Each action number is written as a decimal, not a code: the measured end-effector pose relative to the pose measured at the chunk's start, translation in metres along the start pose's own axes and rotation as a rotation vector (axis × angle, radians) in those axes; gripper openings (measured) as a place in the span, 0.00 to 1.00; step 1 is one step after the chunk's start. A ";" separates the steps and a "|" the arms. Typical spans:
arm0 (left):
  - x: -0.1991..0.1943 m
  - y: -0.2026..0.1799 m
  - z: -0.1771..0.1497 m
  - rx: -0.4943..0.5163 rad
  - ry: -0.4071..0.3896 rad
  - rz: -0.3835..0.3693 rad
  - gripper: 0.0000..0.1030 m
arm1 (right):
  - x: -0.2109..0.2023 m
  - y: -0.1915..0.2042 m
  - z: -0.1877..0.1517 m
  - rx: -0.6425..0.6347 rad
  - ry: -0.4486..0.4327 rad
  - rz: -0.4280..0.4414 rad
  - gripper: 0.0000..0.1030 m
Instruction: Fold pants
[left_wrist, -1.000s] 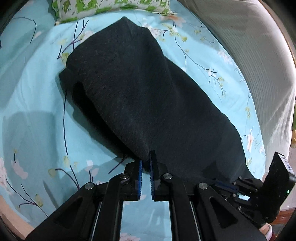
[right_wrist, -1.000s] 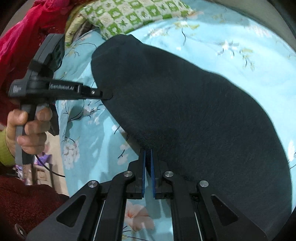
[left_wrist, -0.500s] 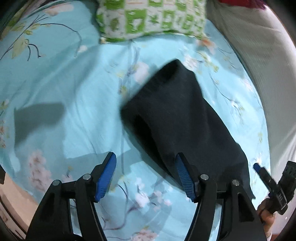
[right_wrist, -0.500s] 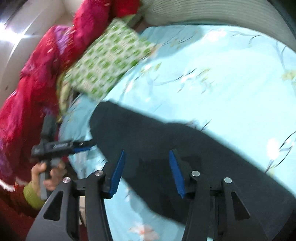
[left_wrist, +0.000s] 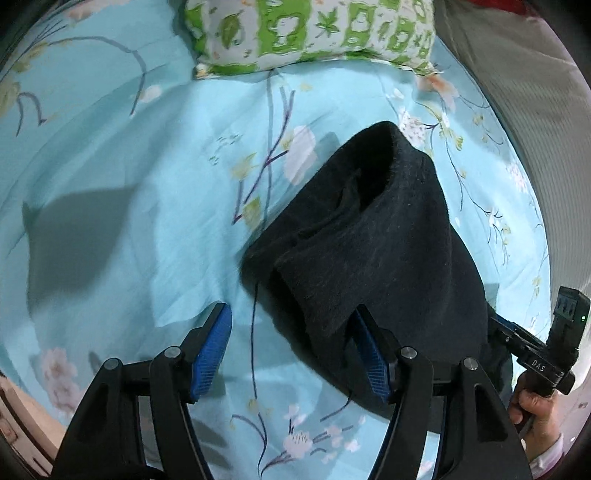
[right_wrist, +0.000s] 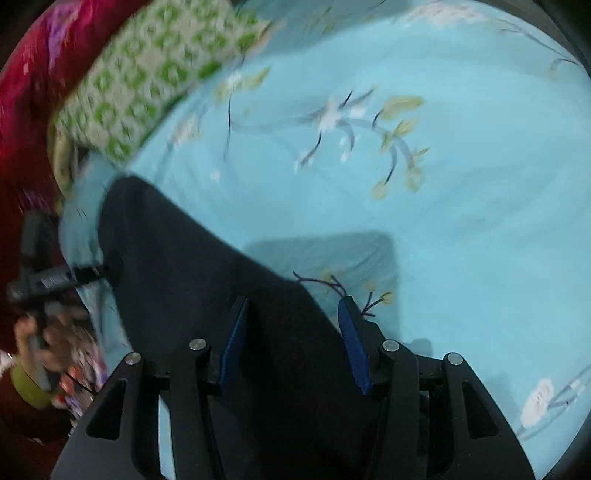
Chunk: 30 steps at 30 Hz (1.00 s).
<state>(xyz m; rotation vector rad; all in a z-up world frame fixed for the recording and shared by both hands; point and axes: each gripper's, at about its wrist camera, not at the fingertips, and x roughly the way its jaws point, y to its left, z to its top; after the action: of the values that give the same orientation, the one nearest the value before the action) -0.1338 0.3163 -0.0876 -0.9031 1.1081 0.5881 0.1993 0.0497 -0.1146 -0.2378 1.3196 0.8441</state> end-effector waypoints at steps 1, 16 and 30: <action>0.001 -0.003 0.000 0.011 -0.010 0.004 0.65 | 0.001 0.000 -0.002 -0.009 -0.006 0.002 0.49; -0.065 -0.044 0.001 0.218 -0.243 -0.148 0.15 | -0.054 0.039 -0.009 -0.158 -0.218 -0.090 0.17; -0.002 -0.059 0.015 0.452 -0.247 0.123 0.18 | -0.004 0.039 0.006 -0.084 -0.258 -0.261 0.17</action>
<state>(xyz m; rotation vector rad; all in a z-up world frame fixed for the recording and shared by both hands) -0.0806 0.2980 -0.0646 -0.3634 1.0191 0.5050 0.1780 0.0782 -0.0983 -0.3477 0.9887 0.6832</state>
